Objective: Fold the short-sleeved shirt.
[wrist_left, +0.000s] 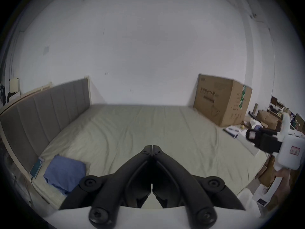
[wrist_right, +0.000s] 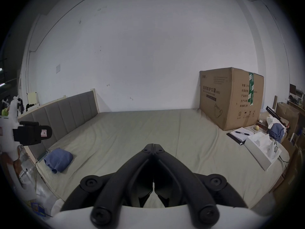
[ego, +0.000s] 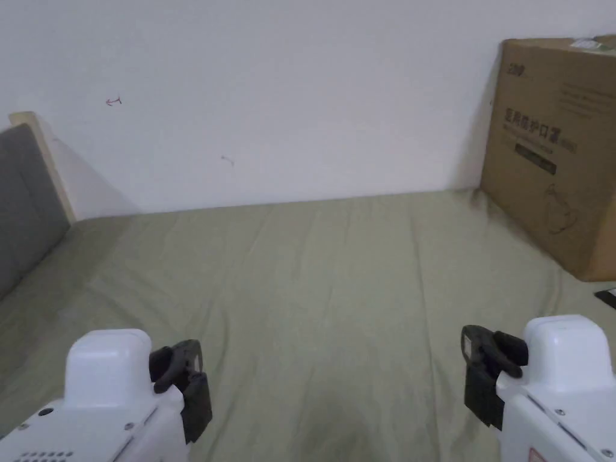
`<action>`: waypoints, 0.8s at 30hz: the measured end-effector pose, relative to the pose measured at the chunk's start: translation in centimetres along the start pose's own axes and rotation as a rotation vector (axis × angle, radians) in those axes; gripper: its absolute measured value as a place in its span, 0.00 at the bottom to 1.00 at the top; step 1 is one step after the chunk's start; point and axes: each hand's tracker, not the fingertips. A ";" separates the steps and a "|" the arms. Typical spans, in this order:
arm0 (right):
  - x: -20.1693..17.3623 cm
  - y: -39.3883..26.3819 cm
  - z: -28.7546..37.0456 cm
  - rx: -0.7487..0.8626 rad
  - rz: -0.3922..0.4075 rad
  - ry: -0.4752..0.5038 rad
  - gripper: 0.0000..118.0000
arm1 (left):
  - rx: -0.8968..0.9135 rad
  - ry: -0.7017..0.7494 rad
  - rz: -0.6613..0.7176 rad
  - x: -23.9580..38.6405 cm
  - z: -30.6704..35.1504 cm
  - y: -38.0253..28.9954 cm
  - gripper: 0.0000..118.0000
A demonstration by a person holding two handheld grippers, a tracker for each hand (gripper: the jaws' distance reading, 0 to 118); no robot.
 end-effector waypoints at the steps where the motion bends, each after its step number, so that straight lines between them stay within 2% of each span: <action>1: 0.2 0.3 0.4 0.005 -0.014 0.010 0.00 | -0.010 0.020 -0.045 0.5 0.3 0.6 0.00; 3: 0.7 1.0 1.6 0.031 -0.022 0.028 0.00 | 0.055 0.098 -0.092 1.4 1.3 1.3 0.00; 5: 0.4 1.7 2.4 0.080 0.011 0.011 0.00 | 0.066 0.112 -0.118 1.8 1.8 1.8 0.00; 6: 0.4 2.0 2.7 0.092 0.032 -0.003 0.00 | 0.077 0.117 -0.108 1.8 2.1 1.9 0.02; 7: 0.4 2.3 2.8 0.088 0.036 -0.003 0.03 | 0.076 0.118 -0.106 1.9 2.2 2.0 0.08; 8: 0.2 2.7 3.0 0.088 0.035 0.001 0.13 | 0.071 0.104 -0.103 1.9 2.3 2.3 0.29; 10: 0.4 3.3 3.3 0.084 0.019 0.027 0.28 | 0.036 0.037 -0.076 1.8 2.2 2.5 0.83; 11: 0.5 3.5 3.6 0.083 0.004 0.046 0.40 | 0.015 0.033 -0.073 1.6 1.9 2.7 1.00; 14: 0.2 3.9 4.3 0.096 0.033 0.037 0.79 | 0.058 0.056 -0.056 2.0 2.5 2.5 1.00; 15: 0.1 3.9 4.4 0.105 0.053 0.021 0.85 | 0.064 0.074 -0.062 1.9 2.5 2.7 1.00; 18: 0.0 4.3 4.9 0.119 0.067 0.010 0.89 | 0.066 0.145 -0.071 1.9 2.6 3.0 1.00; 21: 0.0 4.7 5.1 0.130 0.062 0.008 0.99 | 0.056 0.194 -0.031 1.8 2.7 3.9 1.00; 24: 0.0 5.2 5.3 0.144 0.060 -0.001 1.00 | 0.065 0.198 -0.040 2.0 3.1 5.1 1.00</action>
